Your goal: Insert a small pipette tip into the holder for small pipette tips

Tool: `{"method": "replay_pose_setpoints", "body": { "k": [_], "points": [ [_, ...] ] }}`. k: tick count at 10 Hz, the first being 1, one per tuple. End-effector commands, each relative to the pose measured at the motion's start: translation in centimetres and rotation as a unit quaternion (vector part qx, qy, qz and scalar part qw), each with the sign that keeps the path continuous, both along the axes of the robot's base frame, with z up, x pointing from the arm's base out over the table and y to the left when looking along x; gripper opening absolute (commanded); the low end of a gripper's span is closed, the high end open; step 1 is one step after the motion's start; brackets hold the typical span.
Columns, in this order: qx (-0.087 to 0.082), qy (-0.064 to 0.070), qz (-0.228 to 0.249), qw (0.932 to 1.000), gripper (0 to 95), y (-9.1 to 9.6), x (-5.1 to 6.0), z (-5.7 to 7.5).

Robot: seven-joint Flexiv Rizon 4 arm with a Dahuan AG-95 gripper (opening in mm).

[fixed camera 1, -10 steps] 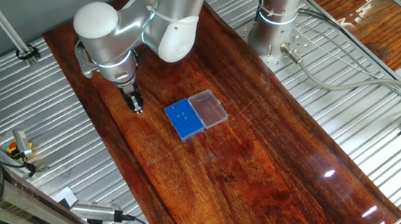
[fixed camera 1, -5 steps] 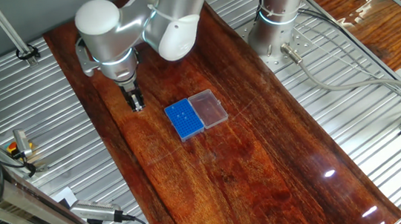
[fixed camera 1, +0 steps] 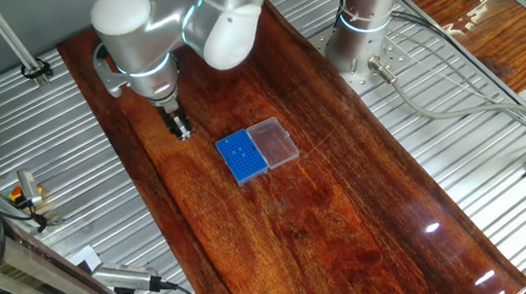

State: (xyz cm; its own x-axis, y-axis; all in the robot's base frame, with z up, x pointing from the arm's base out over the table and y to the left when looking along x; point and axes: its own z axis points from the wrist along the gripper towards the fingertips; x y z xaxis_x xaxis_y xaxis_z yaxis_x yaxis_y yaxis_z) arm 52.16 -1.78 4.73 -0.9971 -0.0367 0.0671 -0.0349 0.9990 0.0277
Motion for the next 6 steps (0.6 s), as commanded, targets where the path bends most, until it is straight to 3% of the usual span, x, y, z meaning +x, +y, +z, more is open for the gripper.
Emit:
{"method": "replay_pose_setpoints", "body": {
  "k": [1, 3, 6],
  "points": [
    [0.008, 0.042, 0.065, 0.997, 0.0, 1.28, -1.38, 3.26],
    [0.007, 0.057, 0.08, 0.9952, 0.0, 1.28, -1.38, 3.26],
    [0.003, 0.059, 0.133, 0.9893, 0.0, 1.28, -1.38, 3.26]
  ]
}}
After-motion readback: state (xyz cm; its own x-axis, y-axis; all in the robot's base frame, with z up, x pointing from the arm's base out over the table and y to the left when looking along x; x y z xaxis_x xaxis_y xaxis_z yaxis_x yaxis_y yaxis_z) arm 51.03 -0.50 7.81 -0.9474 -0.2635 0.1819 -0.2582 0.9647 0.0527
